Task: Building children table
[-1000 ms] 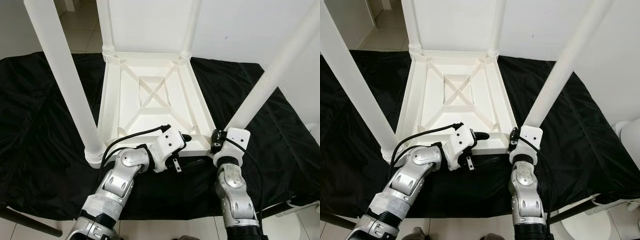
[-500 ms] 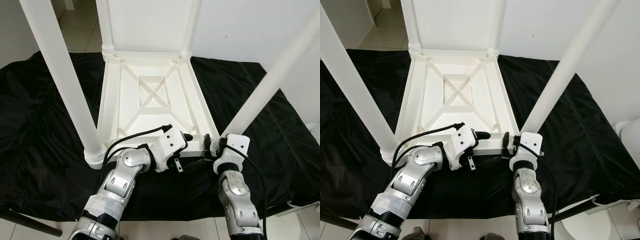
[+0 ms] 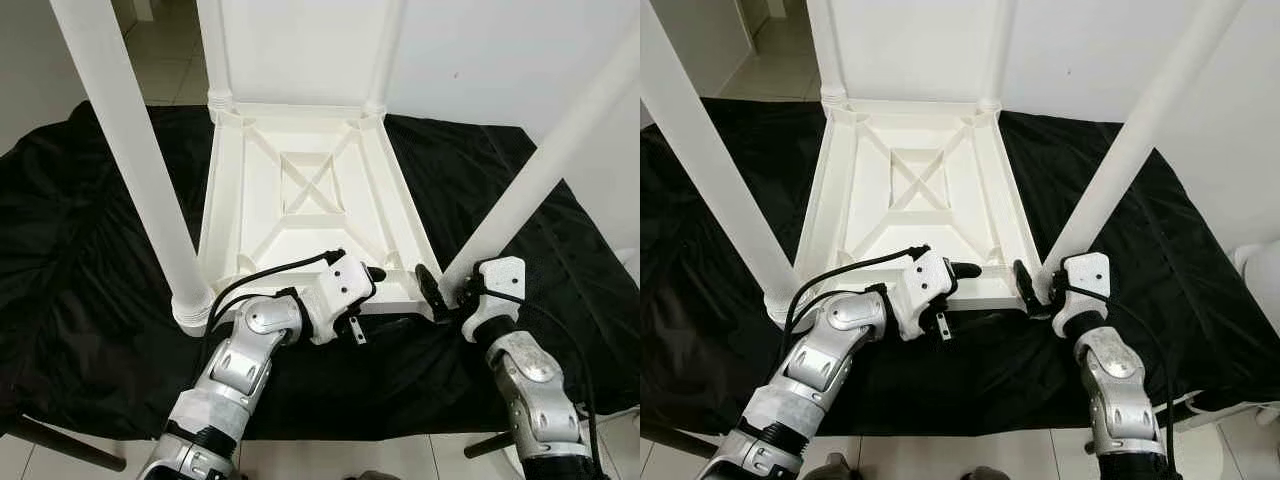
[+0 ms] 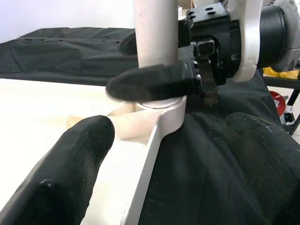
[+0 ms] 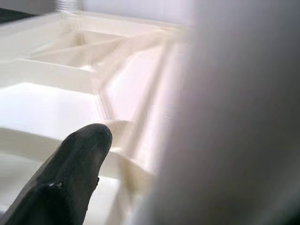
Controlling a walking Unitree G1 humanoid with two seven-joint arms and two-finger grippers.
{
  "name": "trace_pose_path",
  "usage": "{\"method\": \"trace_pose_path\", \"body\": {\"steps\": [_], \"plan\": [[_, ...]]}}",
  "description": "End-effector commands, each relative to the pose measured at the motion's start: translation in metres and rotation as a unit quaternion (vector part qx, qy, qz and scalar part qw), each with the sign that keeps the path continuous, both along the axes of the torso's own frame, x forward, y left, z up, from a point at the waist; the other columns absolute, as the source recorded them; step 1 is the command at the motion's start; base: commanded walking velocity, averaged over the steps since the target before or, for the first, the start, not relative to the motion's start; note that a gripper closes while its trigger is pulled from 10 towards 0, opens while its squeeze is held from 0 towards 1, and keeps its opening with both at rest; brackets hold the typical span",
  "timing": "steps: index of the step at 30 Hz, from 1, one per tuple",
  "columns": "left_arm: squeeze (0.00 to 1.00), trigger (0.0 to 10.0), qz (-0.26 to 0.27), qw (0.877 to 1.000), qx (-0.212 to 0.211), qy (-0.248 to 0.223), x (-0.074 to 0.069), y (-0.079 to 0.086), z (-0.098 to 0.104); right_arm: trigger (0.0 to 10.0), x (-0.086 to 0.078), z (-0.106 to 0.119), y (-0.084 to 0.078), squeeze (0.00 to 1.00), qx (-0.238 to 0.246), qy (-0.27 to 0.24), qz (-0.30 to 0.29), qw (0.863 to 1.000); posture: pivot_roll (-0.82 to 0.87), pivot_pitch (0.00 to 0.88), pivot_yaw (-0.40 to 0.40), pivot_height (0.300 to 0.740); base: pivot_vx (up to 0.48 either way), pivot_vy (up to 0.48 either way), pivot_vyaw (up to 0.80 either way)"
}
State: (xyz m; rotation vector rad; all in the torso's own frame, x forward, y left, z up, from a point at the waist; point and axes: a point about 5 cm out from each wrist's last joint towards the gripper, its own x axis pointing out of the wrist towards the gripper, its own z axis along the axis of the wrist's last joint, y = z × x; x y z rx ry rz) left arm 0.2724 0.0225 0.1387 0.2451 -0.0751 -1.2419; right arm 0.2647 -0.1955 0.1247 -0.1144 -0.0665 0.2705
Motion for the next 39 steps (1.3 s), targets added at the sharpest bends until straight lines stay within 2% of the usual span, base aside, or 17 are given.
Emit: {"method": "trace_pose_path", "body": {"steps": [1, 4, 5, 7, 8, 10, 11, 16, 24, 25, 26, 28, 29, 30, 33, 36, 39], "plan": [[0.0, 10.0, 0.075, 0.997, -0.012, -0.005, 0.007, 0.001, -0.002, 10.0, 0.002, -0.002, 0.001, 0.0, -0.009, 0.009, 0.034, 0.999, 0.01, 0.0, -0.055, 0.74, 0.0, 0.0, 0.0], [0.0, 10.0, 0.074, 0.997, -0.013, -0.005, 0.007, 0.001, -0.002, 10.0, 0.006, -0.003, 0.005, 0.0, -0.02, 0.015, 0.064, 0.998, 0.01, 0.0, -0.054, 0.74, 0.0, 0.0, 0.0], [0.0, 10.0, 0.074, 0.997, -0.013, -0.006, 0.007, 0.0, -0.001, 9.6, 0.01, -0.003, 0.008, 0.0, -0.032, 0.02, 0.086, 0.996, 0.01, 0.0, -0.052, 0.74, 0.0, 0.0, 0.0], [0.0, 10.0, 0.074, 0.997, -0.013, -0.006, 0.007, 0.0, -0.001, 9.6, 0.01, -0.003, 0.008, 0.0, -0.032, 0.02, 0.086, 0.996, 0.01, 0.0, -0.052, 0.74, 0.0, 0.0, 0.0], [0.0, 10.0, 0.074, 0.997, -0.013, -0.006, 0.007, 0.0, -0.001, 1.1, 0.013, -0.004, 0.009, 0.0, -0.041, 0.028, 0.105, 0.993, 0.01, 0.0, -0.052, 0.74, 0.0, 0.0, 0.0], [0.0, 10.0, 0.074, 0.997, -0.013, -0.006, 0.007, 0.0, -0.001, 1.1, 0.013, -0.004, 0.009, 0.0, -0.041, 0.028, 0.105, 0.993, 0.01, 0.0, -0.052, 0.74, 0.0, 0.0, 0.0], [0.0, 10.0, 0.075, 0.997, -0.014, -0.007, 0.008, 0.001, -0.001, 0.0, 0.016, -0.005, 0.006, 0.0, -0.045, 0.038, 0.113, 0.992, 0.01, 0.0, -0.057, 0.74, 0.0, 0.0, 0.0], [0.0, 10.0, 0.078, 0.997, -0.014, -0.007, 0.007, 0.002, -0.001, 0.0, 0.017, -0.008, -0.001, 0.0, -0.03, 0.063, 0.108, 0.992, 0.01, 0.0, -0.058, 0.74, 0.0, 0.0, 0.0], [0.0, 10.0, 0.079, 0.997, -0.015, -0.005, 0.007, 0.002, -0.001, 0.0, 0.015, -0.005, -0.003, 0.0, -0.001, 0.051, 0.089, 0.995, 0.0, 0.0, -0.053, 0.74, 0.0, 0.0, 0.0], [0.0, 10.0, 0.08, 0.997, -0.015, -0.005, 0.007, 0.002, -0.001, 10.0, 0.018, -0.002, -0.004, 0.0, 0.007, 0.044, 0.054, 0.998, 0.0, 0.0, -0.049, 0.74, 0.0, 0.0, 0.0], [0.0, 10.0, 0.08, 0.997, -0.014, -0.004, 0.007, 0.002, -0.001, 10.0, 0.019, 0.0, -0.006, 0.0, 0.012, 0.04, 0.021, 0.999, 0.0, 0.0, -0.047, 0.74, 0.0, 0.0, 0.0], [0.0, 10.0, 0.08, 0.997, -0.014, -0.004, 0.007, 0.002, -0.001, 10.0, 0.019, 0.0, -0.006, 0.0, 0.012, 0.04, 0.021, 0.999, 0.0, 0.0, -0.047, 0.74, 0.0, 0.0, 0.0], [0.0, 10.0, 0.079, 0.997, -0.014, -0.004, 0.008, 0.002, -0.001, 10.0, 0.02, 0.002, -0.006, 0.0, 0.017, 0.034, -0.021, 0.999, 0.0, 0.0, -0.045, 0.74, 0.0, 0.0, 0.0], [0.0, 10.0, 0.079, 0.997, -0.014, -0.004, 0.008, 0.002, -0.001, 10.0, 0.02, 0.002, -0.006, 0.0, 0.017, 0.034, -0.021, 0.999, 0.0, 0.0, -0.045, 0.74, 0.0, 0.0, 0.0], [0.0, 10.0, 0.077, 0.997, -0.015, -0.002, 0.007, 0.001, -0.002, 10.0, 0.02, 0.004, -0.004, 0.0, 0.055, 0.022, -0.13, 0.99, -0.01, 0.0, -0.043, 0.74, 0.0, 0.0, 0.0], [0.0, 10.0, 0.076, 0.997, -0.015, -0.001, 0.007, 0.001, -0.002, 10.0, 0.018, 0.0, 0.001, 0.0, 0.078, 0.032, -0.175, 0.981, -0.02, 0.0, -0.038, 0.74, 0.0, 0.0, 0.0], [0.0, 10.0, 0.075, 0.997, -0.015, 0.0, 0.007, 0.001, -0.003, 10.0, 0.018, -0.002, 0.003, 0.0, 0.081, 0.036, -0.192, 0.977, -0.02, 0.0, -0.036, 0.74, 0.0, 0.0, 0.0]]}}
